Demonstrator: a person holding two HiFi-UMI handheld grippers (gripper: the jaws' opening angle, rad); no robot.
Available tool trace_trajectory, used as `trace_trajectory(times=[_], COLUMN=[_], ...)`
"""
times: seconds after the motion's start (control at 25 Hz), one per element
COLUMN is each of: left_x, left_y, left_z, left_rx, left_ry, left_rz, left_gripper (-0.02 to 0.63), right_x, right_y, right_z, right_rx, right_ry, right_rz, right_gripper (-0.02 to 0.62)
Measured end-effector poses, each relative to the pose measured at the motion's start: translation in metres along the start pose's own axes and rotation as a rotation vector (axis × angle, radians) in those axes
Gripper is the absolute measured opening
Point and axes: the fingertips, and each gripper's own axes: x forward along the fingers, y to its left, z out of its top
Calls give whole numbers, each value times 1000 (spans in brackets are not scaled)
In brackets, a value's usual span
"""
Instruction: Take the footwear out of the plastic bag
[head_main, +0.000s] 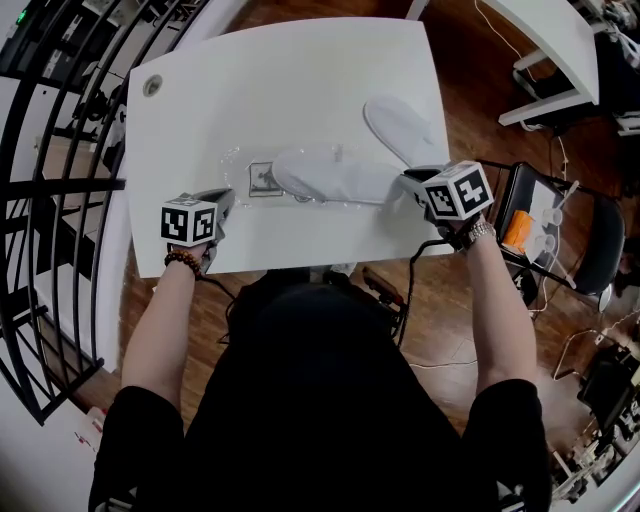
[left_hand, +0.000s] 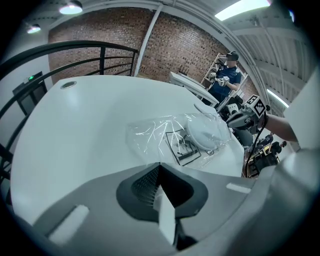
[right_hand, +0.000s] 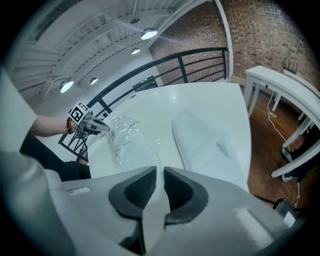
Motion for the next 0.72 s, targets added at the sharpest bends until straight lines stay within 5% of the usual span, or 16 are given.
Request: trace_trajectory(times=[0.72], left_x=[-8], left_y=[3], left_z=[0], left_rx=[-41], left_ry=[-31], left_rz=[23], left_gripper=[17], right_x=[-67], right_y=[-97], right_z=[-40], right_rx=[179], right_ry=[-99], right_rz=[-211], right_gripper=[32])
